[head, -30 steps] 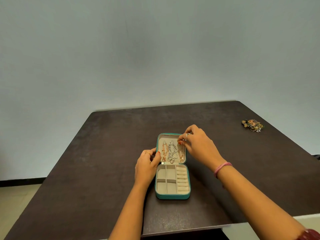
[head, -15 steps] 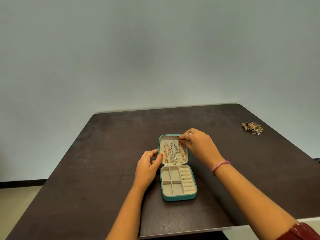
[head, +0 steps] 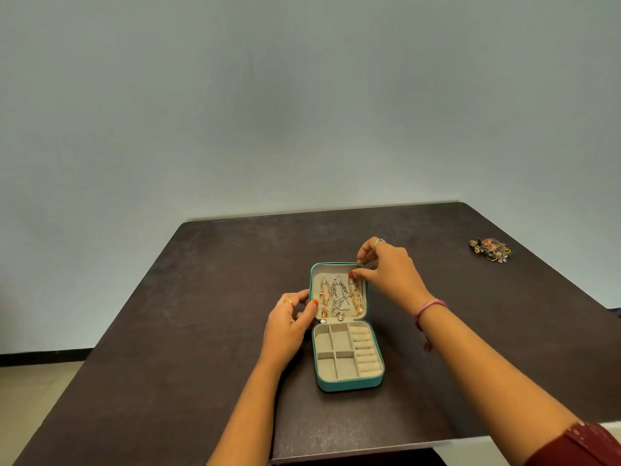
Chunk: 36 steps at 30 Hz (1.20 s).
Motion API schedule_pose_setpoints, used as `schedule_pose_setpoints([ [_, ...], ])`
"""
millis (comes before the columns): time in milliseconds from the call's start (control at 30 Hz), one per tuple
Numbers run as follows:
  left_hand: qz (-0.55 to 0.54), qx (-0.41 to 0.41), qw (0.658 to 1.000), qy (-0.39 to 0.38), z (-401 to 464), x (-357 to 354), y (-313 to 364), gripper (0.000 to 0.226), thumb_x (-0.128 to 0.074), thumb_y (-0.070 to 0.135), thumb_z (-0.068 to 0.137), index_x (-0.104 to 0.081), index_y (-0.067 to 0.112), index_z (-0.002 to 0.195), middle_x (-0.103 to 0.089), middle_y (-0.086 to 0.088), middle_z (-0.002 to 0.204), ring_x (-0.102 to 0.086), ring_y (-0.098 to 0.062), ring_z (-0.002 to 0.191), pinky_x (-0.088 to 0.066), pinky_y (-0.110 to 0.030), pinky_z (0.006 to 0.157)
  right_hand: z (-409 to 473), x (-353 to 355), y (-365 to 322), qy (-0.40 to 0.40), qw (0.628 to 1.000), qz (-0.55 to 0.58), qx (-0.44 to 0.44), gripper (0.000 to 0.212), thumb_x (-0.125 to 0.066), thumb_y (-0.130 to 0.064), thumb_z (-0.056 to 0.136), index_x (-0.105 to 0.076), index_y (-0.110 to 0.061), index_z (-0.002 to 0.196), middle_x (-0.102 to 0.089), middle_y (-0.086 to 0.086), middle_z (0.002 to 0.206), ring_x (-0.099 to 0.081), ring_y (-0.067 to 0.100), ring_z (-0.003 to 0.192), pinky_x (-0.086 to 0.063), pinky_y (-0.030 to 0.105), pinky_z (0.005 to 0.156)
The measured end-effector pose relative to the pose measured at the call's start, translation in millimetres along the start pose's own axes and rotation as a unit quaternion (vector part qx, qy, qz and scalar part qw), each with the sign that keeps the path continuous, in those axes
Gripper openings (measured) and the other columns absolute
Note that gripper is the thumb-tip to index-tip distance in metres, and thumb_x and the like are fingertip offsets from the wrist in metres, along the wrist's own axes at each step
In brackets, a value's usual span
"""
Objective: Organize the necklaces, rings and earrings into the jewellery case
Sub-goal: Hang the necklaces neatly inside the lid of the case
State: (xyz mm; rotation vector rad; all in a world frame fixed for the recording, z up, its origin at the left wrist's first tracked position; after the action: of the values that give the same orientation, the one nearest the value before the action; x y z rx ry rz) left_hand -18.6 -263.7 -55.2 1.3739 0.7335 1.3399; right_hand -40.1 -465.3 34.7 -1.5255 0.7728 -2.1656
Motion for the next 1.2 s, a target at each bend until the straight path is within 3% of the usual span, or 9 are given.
schedule_pose_setpoints([
  [233, 0.0, 0.001, 1.0, -0.009, 1, 1, -2, 0.031, -0.06, 0.036, 0.091, -0.06, 0.031, 0.122, -0.059, 0.017, 0.109, -0.064, -0.01, 0.094, -0.057, -0.04, 0.081, 4, -5, 7, -0.084, 0.967, 0.204, -0.125, 0.033, -0.078, -0.004, 0.074, -0.056, -0.013, 0.095, -0.068, 0.005, 0.088, -0.067, 0.017, 0.086, -0.051, 0.024, 0.059],
  [500, -0.014, -0.001, 1.0, -0.007, 0, 1, -3, 0.025, -0.061, 0.034, 0.091, -0.06, 0.035, 0.116, -0.06, 0.016, 0.108, -0.065, -0.01, 0.092, -0.057, -0.04, 0.081, 7, -11, 8, -0.138, 0.936, 0.266, -0.183, 0.036, -0.074, 0.005, 0.074, -0.053, -0.013, 0.098, -0.066, 0.009, 0.093, -0.065, 0.018, 0.086, -0.05, 0.025, 0.057],
  [667, -0.026, 0.002, 1.0, -0.013, 0, -2, -4, 0.026, -0.062, 0.035, 0.09, -0.06, 0.036, 0.116, -0.061, 0.015, 0.11, -0.067, -0.01, 0.091, -0.057, -0.04, 0.081, 2, -27, 16, -0.148, 0.902, 0.335, -0.227, 0.032, -0.067, 0.004, 0.076, -0.055, -0.017, 0.096, -0.062, 0.008, 0.095, -0.058, 0.02, 0.092, -0.047, 0.031, 0.069],
  [967, -0.043, 0.005, 0.999, -0.013, -1, -1, -2, 0.029, -0.062, 0.031, 0.09, -0.061, 0.028, 0.119, -0.06, 0.011, 0.112, -0.068, -0.007, 0.089, -0.058, -0.038, 0.08, -5, -32, 21, -0.165, 0.848, 0.436, -0.252, 0.04, -0.062, 0.008, 0.078, -0.056, -0.016, 0.11, -0.064, 0.01, 0.1, -0.058, 0.021, 0.095, -0.046, 0.032, 0.079],
  [1200, -0.056, 0.009, 0.998, -0.015, -2, -1, -2, 0.024, -0.063, 0.031, 0.09, -0.061, 0.032, 0.114, -0.063, 0.007, 0.111, -0.069, -0.01, 0.085, -0.059, -0.038, 0.078, -12, -36, 27, -0.101, 0.836, 0.483, -0.24, 0.032, -0.058, -0.001, 0.085, -0.059, -0.012, 0.115, -0.062, 0.008, 0.091, -0.054, 0.019, 0.084, -0.044, 0.029, 0.074],
])
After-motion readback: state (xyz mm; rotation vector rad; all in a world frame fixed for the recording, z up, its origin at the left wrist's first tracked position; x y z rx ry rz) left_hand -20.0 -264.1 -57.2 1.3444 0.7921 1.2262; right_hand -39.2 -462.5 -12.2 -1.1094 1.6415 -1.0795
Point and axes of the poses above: each hand's wrist, its own z-axis towards the middle knuckle, its own x-axis out of the back of the hand, y = z × x, the point moved 7 cm from there along z, towards the middle knuckle
